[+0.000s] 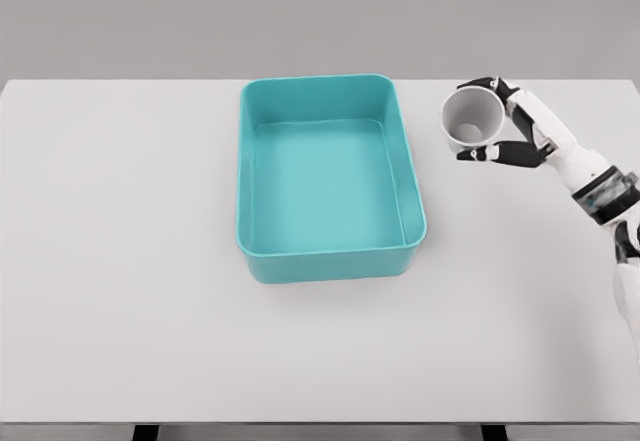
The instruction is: Put the paper cup into the basket with your right arm
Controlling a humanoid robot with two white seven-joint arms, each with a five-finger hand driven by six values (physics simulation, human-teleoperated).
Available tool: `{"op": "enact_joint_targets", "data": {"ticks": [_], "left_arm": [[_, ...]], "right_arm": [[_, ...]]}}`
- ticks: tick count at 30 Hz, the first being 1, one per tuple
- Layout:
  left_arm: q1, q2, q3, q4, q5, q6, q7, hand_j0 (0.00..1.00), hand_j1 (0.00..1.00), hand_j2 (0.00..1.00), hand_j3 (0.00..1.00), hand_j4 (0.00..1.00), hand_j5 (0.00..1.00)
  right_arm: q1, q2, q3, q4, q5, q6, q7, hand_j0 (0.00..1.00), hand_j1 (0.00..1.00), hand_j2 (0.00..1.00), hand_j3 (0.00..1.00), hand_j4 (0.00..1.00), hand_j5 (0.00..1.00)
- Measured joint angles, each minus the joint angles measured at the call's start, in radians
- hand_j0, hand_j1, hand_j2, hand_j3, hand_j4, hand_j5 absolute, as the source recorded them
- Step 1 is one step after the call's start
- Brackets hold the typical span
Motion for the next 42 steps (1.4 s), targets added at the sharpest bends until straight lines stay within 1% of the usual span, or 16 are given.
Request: {"op": "enact_joint_targets", "data": {"ticks": [4, 8, 15, 25, 29, 32, 39, 42], "left_arm": [[0.0, 0.0, 0.0, 0.0, 0.0, 0.0, 0.0, 1.0, 1.0, 1.0, 1.0, 1.0, 1.0], [0.0, 0.0, 0.0, 0.0, 0.0, 0.0, 0.0, 1.0, 1.0, 1.0, 1.0, 1.0, 1.0], [0.0, 0.0, 0.0, 0.0, 0.0, 0.0, 0.0, 1.0, 1.0, 1.0, 1.0, 1.0, 1.0], [0.0, 0.0, 0.0, 0.0, 0.0, 0.0, 0.0, 1.0, 1.0, 1.0, 1.0, 1.0, 1.0], [0.0, 0.0, 0.0, 0.0, 0.0, 0.0, 0.0, 1.0, 1.0, 1.0, 1.0, 1.0, 1.0], [0.0, 0.0, 0.0, 0.0, 0.0, 0.0, 0.0, 1.0, 1.0, 1.0, 1.0, 1.0, 1.0], [0.0, 0.0, 0.0, 0.0, 0.0, 0.0, 0.0, 1.0, 1.0, 1.0, 1.0, 1.0, 1.0], [0.0, 0.0, 0.0, 0.0, 0.0, 0.0, 0.0, 1.0, 1.0, 1.0, 1.0, 1.0, 1.0]], "right_arm": [[-0.014, 0.013, 0.007, -0.003, 0.054, -0.032, 0.0, 0.59, 0.59, 0.59, 0.59, 0.59, 0.59], [-0.049, 0.017, 0.018, -0.005, 0.083, -0.054, 0.0, 0.59, 0.59, 0.59, 0.59, 0.59, 0.59], [-0.052, 0.018, 0.038, -0.007, 0.101, -0.072, 0.0, 0.59, 0.59, 0.59, 0.59, 0.59, 0.59], [-0.058, 0.018, 0.045, -0.053, 0.127, -0.094, 0.0, 0.59, 0.59, 0.59, 0.59, 0.59, 0.59], [-0.095, 0.023, 0.068, -0.063, 0.163, -0.104, 0.0, 0.59, 0.59, 0.59, 0.59, 0.59, 0.59], [-0.12, 0.043, 0.088, -0.065, 0.208, -0.107, 0.0, 0.59, 0.59, 0.59, 0.59, 0.59, 0.59], [-0.181, 0.059, 0.156, -0.066, 0.296, -0.108, 0.0, 0.59, 0.59, 0.59, 0.59, 0.59, 0.59], [-0.19, 0.06, 0.185, -0.071, 0.343, -0.109, 0.0, 0.59, 0.59, 0.59, 0.59, 0.59, 0.59]]}}
